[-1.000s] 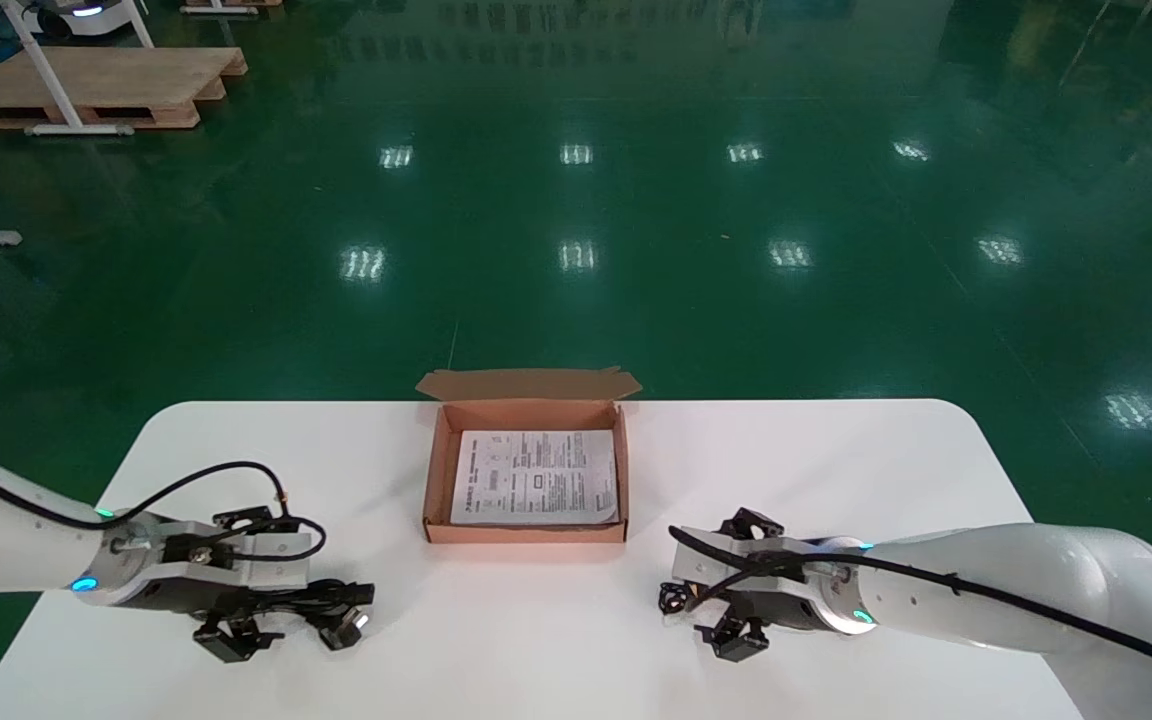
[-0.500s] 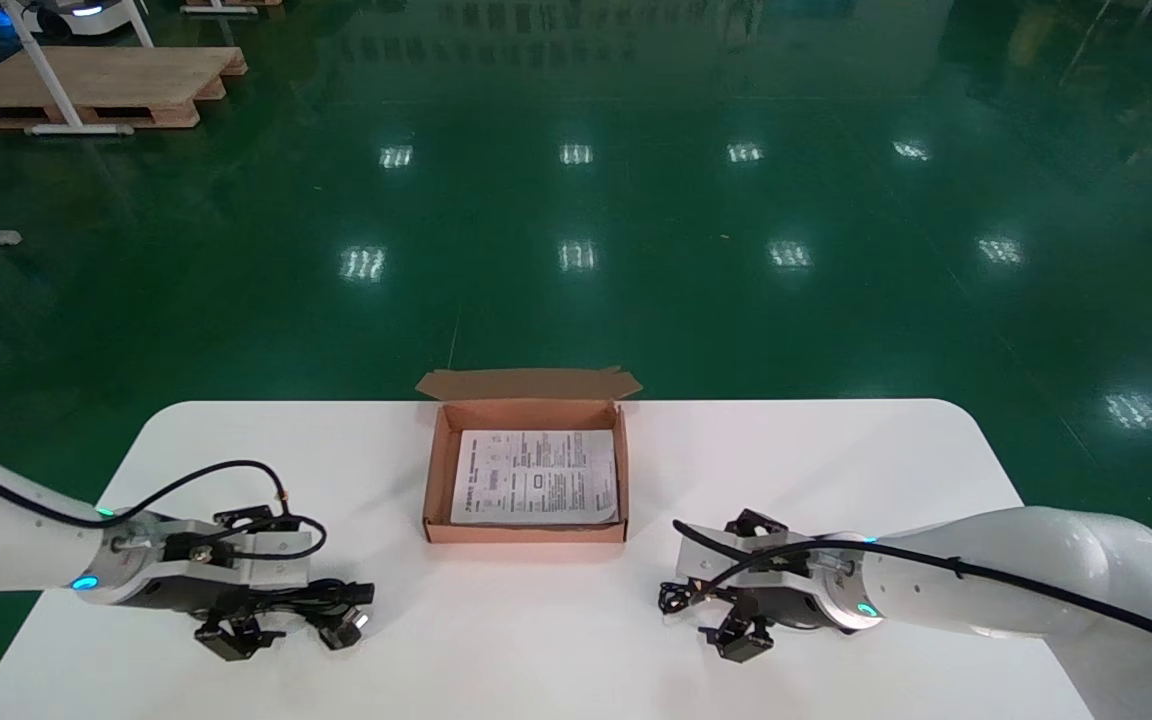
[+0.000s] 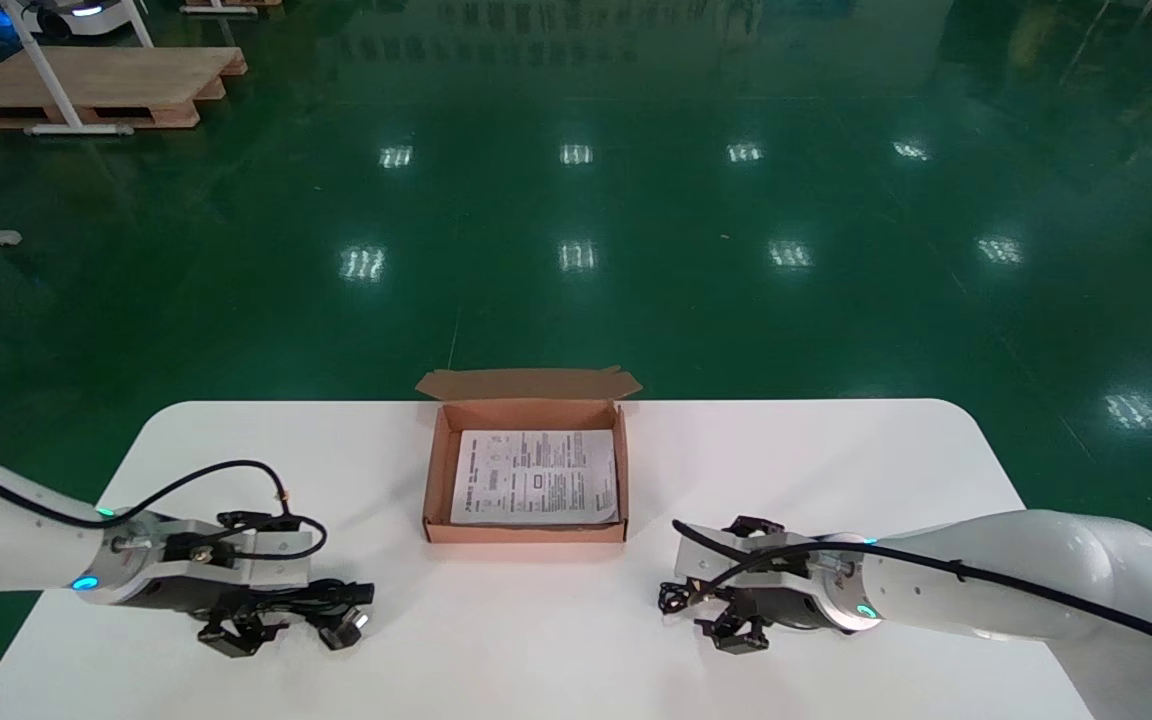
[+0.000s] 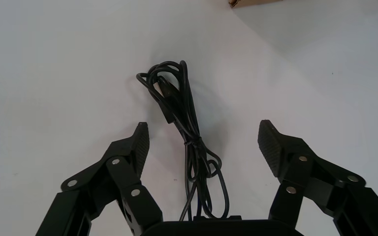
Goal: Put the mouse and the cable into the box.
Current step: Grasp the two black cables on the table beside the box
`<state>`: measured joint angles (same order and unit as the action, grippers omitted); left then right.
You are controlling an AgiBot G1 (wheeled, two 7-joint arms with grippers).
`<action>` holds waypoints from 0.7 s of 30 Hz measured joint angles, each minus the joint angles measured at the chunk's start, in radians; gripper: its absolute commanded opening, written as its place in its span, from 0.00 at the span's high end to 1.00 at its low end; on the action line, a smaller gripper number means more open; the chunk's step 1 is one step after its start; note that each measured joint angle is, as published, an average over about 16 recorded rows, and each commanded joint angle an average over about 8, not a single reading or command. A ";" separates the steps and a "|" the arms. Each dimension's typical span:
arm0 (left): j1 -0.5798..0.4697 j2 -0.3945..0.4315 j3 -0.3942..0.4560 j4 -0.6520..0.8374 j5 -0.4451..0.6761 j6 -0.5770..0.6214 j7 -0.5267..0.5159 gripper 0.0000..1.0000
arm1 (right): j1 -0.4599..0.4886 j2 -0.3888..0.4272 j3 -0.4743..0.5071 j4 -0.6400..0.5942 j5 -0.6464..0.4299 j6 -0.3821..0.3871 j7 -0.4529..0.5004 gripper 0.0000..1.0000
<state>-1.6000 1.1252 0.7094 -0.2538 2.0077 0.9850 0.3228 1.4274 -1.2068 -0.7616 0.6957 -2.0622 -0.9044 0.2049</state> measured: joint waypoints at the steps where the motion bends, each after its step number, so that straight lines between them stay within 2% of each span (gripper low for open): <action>1: 0.000 0.000 0.000 0.000 0.000 0.000 0.000 1.00 | 0.000 0.000 0.000 0.001 0.000 0.000 0.000 1.00; 21: 0.001 -0.001 0.000 -0.002 0.000 0.001 -0.001 1.00 | -0.003 0.002 0.002 0.006 0.002 0.001 0.002 1.00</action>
<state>-1.5990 1.1240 0.7093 -0.2559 2.0076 0.9858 0.3218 1.4249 -1.2050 -0.7599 0.7015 -2.0604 -0.9031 0.2065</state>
